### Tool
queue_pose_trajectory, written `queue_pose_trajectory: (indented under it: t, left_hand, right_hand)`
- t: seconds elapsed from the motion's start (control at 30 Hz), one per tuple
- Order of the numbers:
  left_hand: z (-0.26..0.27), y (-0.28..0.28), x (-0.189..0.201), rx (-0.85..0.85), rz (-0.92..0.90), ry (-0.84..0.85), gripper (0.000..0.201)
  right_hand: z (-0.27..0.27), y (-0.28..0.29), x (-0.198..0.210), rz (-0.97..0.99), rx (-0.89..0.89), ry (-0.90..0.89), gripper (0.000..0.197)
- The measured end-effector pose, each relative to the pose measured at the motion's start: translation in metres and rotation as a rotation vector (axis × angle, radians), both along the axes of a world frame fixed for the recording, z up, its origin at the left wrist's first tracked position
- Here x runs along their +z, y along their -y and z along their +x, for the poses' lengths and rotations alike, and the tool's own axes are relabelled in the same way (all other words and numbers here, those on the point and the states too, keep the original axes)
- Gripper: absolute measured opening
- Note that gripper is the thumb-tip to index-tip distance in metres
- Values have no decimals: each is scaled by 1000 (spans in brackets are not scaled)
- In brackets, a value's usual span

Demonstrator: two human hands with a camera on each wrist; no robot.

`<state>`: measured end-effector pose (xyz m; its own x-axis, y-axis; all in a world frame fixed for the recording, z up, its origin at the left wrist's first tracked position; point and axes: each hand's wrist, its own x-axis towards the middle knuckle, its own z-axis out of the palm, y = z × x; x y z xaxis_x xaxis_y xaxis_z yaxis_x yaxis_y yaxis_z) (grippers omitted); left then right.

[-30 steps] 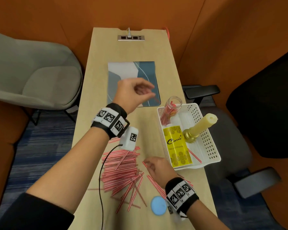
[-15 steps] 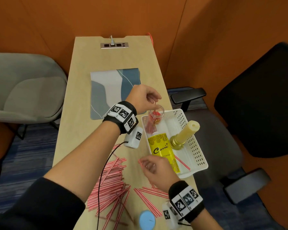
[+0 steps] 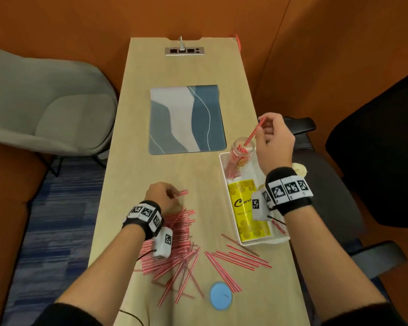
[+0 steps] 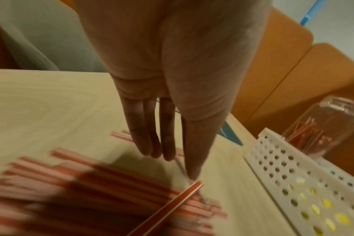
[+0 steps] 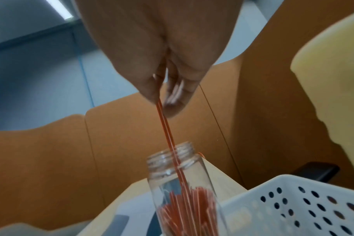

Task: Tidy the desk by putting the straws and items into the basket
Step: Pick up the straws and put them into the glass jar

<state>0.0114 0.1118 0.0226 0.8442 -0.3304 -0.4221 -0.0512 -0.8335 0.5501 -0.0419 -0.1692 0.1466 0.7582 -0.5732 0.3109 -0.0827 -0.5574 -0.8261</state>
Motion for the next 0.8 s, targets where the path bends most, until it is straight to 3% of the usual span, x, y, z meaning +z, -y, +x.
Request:
queue_pose_trajectory:
  t: [0.1,0.17,0.3,0.47,0.53,0.67,0.8]
  left_hand:
    - [-18,-25,-18,-128,37,-105,20]
    - [-27,-34,-26,-193,54,-153,32]
    - [-38,-38,-35,-217,63,-55,33]
    - [-46,-40,-36,-182,-11,28,18]
    - [-49,-43,-38,-157,-51,46,21]
    - [-50,-50,-36,-130,-91,65,22]
    - [-48,-57,-25,-101,-154,80,14]
  right_hand:
    - [1,-1,-13,-64,13,-183,39]
    - [-6,-7,-18,-199,-4,-203,50]
    - [-31,-50,-37,-254,161,-254,34]
    - [-85,-120,-114,-196,559,-740,14]
    - [-105,-142,-137,-180,634,-886,19]
    - [-130,-167,-160,-205,613,-900,36]
    - [-130,-174,-165,-159,543,-885,24]
